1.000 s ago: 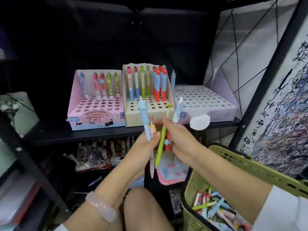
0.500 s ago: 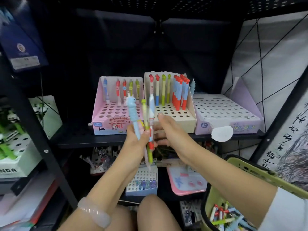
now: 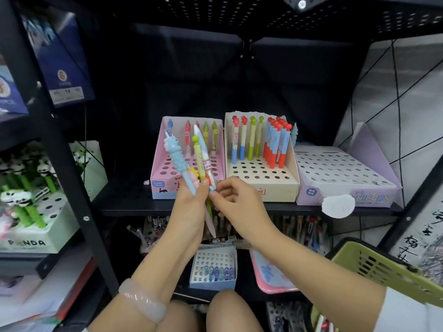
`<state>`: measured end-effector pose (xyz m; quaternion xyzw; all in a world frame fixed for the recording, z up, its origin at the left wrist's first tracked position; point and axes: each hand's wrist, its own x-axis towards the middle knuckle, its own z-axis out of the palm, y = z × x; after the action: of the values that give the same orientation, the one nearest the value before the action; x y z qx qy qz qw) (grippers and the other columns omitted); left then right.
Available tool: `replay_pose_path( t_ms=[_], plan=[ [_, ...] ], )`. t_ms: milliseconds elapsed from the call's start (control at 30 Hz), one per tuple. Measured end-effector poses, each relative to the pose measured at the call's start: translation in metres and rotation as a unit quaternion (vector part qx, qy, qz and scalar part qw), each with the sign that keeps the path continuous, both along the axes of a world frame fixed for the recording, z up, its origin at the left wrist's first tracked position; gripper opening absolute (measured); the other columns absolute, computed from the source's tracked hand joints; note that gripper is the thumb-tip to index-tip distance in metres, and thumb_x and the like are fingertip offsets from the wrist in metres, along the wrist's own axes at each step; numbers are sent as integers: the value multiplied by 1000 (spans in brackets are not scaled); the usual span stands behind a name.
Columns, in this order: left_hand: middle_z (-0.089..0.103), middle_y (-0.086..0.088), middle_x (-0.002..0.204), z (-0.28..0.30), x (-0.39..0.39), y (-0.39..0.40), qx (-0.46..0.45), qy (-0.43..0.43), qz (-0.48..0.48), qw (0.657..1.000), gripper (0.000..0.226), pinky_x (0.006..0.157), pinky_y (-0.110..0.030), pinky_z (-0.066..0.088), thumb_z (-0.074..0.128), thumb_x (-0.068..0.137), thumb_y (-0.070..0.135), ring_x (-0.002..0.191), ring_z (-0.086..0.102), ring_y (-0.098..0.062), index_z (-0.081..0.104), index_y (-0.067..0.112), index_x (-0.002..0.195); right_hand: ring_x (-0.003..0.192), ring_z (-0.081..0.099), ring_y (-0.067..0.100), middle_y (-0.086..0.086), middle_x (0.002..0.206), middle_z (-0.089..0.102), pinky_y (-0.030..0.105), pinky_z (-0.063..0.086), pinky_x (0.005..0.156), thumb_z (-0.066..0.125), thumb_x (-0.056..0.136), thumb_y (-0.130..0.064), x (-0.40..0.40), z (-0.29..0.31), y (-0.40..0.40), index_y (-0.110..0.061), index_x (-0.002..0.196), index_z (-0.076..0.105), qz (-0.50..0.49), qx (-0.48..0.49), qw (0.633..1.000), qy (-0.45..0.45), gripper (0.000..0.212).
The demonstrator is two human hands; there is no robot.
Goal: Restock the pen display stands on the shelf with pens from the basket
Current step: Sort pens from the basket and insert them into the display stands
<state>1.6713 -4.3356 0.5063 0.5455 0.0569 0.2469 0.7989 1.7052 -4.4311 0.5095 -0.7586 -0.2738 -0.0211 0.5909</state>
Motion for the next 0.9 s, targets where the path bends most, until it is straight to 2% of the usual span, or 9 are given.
replay_pose_path(
  t_ms=[67,133,267,367,467,600,733,833,900],
  plan=[
    [65,2,81,-1,0,4,12,-3,7,1000,18,66,-23,52,42,98,16,78,65,-8,54,11,111,75,63,21,5,80,64,42,56,74,67,84,-21,2,4,1,-23,79,59,-1,14,1000,18,10],
    [66,2,82,-3,1,13,26,4,29,999,18,68,-23,49,42,99,16,80,64,-10,54,8,110,80,64,21,6,83,65,43,56,76,65,86,-20,10,12,-1,-22,81,60,-11,29,999,21,7],
    [65,8,73,-2,2,31,30,10,62,998,13,66,-21,50,42,99,15,66,62,0,54,17,95,82,66,16,7,91,67,30,58,76,60,89,-14,34,37,-3,-17,85,59,-22,98,995,14,5],
    [64,6,75,-1,2,43,20,23,64,997,16,72,-25,50,43,98,16,69,62,-3,55,24,91,82,68,14,7,90,68,22,57,70,57,91,-13,52,56,6,-16,87,60,-31,118,992,2,7],
    [63,2,85,0,2,57,19,35,53,998,15,63,-21,51,42,99,16,68,65,-4,56,22,97,79,65,13,4,84,67,17,54,69,56,91,-16,74,73,23,-13,89,61,-66,39,994,-84,6],
    [61,-3,82,2,1,70,40,53,43,997,13,61,-23,53,44,98,16,69,60,-11,56,15,103,63,56,1,-9,69,60,8,43,55,55,91,-21,96,87,50,-13,86,59,-94,-71,977,-179,10],
    [61,-5,79,-1,-1,76,48,69,34,996,13,57,-23,50,44,98,15,66,57,-12,57,13,98,71,65,20,10,77,69,28,52,66,52,93,-23,107,92,68,-4,87,63,-98,-130,964,-213,22],
    [59,-6,79,-2,-2,78,60,71,14,996,14,60,-26,49,44,97,14,66,56,-13,58,13,93,64,60,20,10,71,65,19,46,54,53,91,-20,113,96,76,-1,83,62,-83,-196,953,-215,23],
    [59,-5,78,-3,-3,78,68,69,4,995,14,60,-25,50,44,97,14,64,56,-11,57,12,93,62,57,19,9,68,61,23,46,55,53,89,-18,118,94,80,-2,75,60,-66,-261,947,-175,22]
  ],
)
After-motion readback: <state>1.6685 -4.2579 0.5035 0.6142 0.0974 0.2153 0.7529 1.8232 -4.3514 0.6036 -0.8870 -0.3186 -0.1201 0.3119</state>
